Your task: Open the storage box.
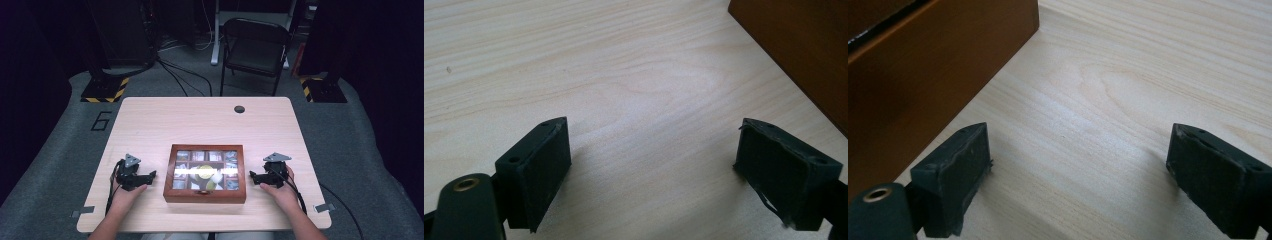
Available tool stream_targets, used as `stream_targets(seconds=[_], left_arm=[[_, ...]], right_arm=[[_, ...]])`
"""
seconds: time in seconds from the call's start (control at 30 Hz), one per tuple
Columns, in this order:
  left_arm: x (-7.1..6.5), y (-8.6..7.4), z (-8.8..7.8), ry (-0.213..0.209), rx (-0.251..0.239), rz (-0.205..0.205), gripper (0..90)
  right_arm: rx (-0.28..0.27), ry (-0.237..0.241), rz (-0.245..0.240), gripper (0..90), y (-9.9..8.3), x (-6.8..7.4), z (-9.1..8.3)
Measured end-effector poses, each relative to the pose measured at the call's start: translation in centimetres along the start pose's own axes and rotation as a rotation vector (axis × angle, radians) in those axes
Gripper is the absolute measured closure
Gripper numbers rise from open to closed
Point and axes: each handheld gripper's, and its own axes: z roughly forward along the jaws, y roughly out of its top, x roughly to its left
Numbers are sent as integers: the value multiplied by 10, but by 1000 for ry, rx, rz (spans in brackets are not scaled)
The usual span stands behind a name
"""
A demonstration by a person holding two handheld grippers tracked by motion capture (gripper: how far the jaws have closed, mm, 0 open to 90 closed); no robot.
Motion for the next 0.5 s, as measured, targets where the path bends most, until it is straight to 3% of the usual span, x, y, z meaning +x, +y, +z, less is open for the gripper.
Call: stream_targets(seconds=[0.5], left_arm=[[0,-1,-2,-23,0,-3,149]], right_arm=[[-6,-10,14,117,0,1,0]])
